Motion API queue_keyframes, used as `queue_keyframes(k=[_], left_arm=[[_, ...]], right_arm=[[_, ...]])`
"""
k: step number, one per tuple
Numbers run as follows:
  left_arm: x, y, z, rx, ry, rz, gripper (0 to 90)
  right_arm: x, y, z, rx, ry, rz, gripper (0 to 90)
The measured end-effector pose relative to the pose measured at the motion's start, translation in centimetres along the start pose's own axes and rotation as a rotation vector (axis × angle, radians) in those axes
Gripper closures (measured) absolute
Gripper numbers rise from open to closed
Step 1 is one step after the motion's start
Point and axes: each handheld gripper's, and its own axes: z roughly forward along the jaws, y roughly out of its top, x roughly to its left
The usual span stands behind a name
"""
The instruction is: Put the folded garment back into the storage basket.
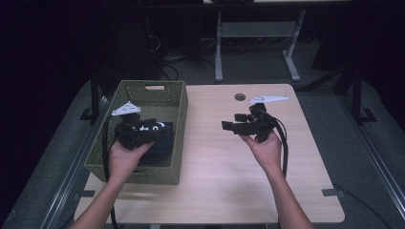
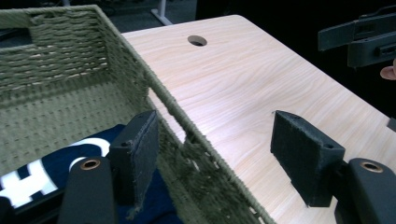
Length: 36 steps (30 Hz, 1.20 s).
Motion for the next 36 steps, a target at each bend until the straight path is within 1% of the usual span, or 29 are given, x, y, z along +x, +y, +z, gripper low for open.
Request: queue_keyframes(k=[1,4,11,12,13,20,21,26,27,29,34,36], left_arm=[[-0.4,0.1,0.3,0.002,-0.001,0.004,31.3],[-0.8,0.2,0.6,0.002,-0.007,0.004,30.9],[-2.2,0.4,1.6,0.001,-0.027,0.021,30.4],[-2.4,0.5,1.7,0.002,-0.029,0.024,30.2],[-2.6,0.5,1.9,-0.001,-0.032,0.026,30.1],[-4.2,0.5,2.8,-0.008,-0.068,0.04,29.6],[-4.4,0.5,2.9,-0.013,-0.076,0.037,29.4],[-5.7,0.1,3.7,-0.005,-0.105,0.048,29.1],[-5.8,0.1,3.9,-0.005,-0.106,0.054,29.0],[-6.2,0.0,4.1,-0.005,-0.114,0.051,28.7],[-7.0,-0.1,4.8,-0.002,-0.131,0.058,28.3],[-7.2,-0.1,5.0,-0.004,-0.138,0.051,28.3]], right_arm=[[-0.3,-0.2,-0.4,-0.005,-0.002,0.002,29.9],[-0.6,-0.5,-0.8,-0.008,-0.006,0.005,29.9],[-1.5,-1.2,-2.0,-0.02,-0.014,0.014,29.8],[-1.6,-1.3,-2.2,-0.015,-0.016,0.021,29.8],[-1.7,-1.5,-2.4,-0.016,-0.02,0.017,29.9],[-2.5,-2.4,-3.8,-0.024,-0.041,0.027,29.8],[-2.6,-2.6,-4.0,-0.025,-0.044,0.031,29.8],[-3.2,-3.6,-4.8,-0.025,-0.065,0.041,29.4],[-3.3,-3.8,-5.0,-0.024,-0.068,0.044,29.4],[-3.5,-4.2,-5.3,-0.025,-0.071,0.052,29.4],[-4.0,-4.9,-6.0,-0.028,-0.082,0.061,29.3],[-4.2,-5.3,-6.3,-0.024,-0.089,0.066,29.3]])
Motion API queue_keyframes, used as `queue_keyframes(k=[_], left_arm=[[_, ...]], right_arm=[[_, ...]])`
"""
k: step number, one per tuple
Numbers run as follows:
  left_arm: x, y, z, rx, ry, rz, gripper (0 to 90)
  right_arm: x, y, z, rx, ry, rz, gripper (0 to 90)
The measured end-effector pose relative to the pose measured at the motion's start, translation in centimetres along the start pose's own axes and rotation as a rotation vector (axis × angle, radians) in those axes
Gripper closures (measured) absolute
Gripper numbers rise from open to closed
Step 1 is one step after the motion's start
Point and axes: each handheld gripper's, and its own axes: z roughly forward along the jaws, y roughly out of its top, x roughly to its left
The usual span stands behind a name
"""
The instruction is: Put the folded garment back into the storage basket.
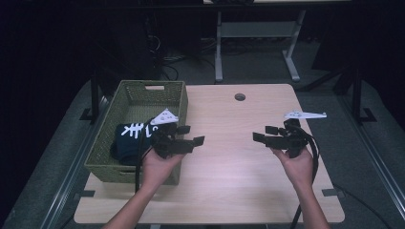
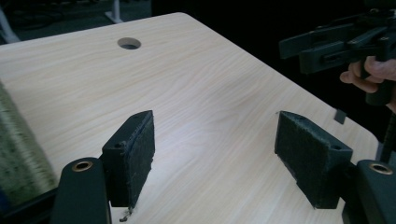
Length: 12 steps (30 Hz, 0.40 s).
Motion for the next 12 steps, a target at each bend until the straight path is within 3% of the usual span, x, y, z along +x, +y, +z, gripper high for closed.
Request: queue_keyframes(k=[5,7,12], left_arm=[[-1.0,-0.1,1.0,0.005,-0.031,0.013,27.8],[-1.9,-0.2,1.5,0.009,-0.041,0.036,27.4],[-2.9,-0.5,1.8,0.0,-0.054,0.064,26.8]], right_arm=[[-0.7,-0.8,-0.6,0.001,-0.017,0.014,29.0],[-0.8,-1.1,-0.9,-0.001,-0.019,0.018,28.8],[-0.4,-2.3,-2.3,-0.032,-0.023,-0.012,27.7]])
